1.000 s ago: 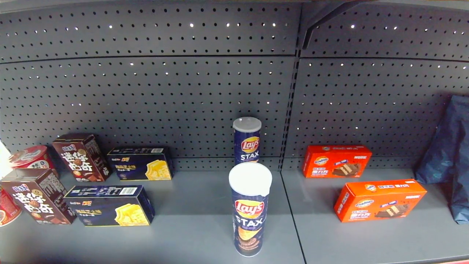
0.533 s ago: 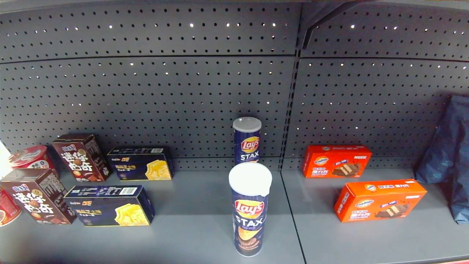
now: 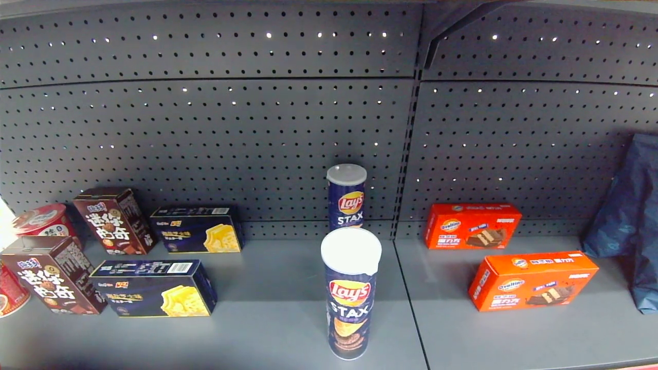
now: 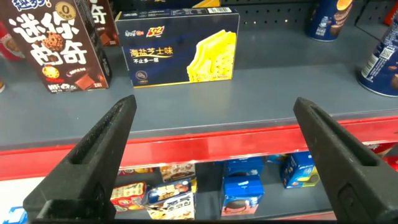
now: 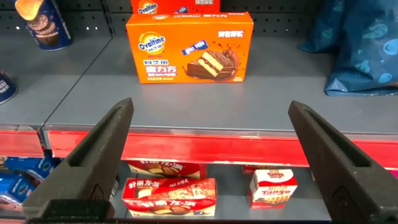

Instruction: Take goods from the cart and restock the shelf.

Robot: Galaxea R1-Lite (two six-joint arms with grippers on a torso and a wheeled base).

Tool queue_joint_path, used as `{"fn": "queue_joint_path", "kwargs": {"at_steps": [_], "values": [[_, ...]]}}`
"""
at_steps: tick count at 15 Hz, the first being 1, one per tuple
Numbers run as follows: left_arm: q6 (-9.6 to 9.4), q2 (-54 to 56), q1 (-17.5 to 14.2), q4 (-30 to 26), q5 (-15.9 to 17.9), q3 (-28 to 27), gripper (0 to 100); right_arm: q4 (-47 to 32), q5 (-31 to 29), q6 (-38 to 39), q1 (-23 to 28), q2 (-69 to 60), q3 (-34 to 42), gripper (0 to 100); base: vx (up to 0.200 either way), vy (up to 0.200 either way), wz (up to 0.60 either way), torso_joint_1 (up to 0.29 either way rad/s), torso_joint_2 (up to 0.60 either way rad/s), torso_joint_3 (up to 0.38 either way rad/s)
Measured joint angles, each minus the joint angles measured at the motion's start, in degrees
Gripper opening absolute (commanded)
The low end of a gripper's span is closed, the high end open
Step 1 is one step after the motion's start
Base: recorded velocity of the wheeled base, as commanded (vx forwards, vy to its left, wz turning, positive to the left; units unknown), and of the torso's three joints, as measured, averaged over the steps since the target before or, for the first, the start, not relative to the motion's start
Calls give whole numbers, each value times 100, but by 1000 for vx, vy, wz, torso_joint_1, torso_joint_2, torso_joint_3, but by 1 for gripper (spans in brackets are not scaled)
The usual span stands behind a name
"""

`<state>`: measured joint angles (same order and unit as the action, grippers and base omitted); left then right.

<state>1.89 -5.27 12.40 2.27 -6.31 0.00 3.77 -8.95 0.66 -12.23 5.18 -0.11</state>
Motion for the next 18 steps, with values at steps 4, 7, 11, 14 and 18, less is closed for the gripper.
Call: {"fn": "queue_joint_path", "kwargs": {"at_steps": [4, 7, 11, 14, 18], "values": [[0, 1, -2, 2, 5, 0, 100, -2, -5, 5, 2, 0, -5, 100, 0, 50, 0, 1, 1, 1], [-12, 1, -9, 9, 2, -2, 100, -5, -2, 5, -4, 2, -5, 100, 0, 0, 0, 0, 0, 0], [-6, 0, -2, 0, 2, 0, 100, 0, -2, 5, 0, 0, -5, 100, 0, 0, 0, 0, 0, 0], [-12, 0, 2, 0, 0, 0, 100, 0, 0, 34, 5, 0, -5, 100, 0, 0, 0, 0, 0, 0], [-15, 0, -2, -2, 7, 0, 100, 0, -2, -28, 2, 0, -5, 100, 0, 0, 0, 0, 0, 0]]}}
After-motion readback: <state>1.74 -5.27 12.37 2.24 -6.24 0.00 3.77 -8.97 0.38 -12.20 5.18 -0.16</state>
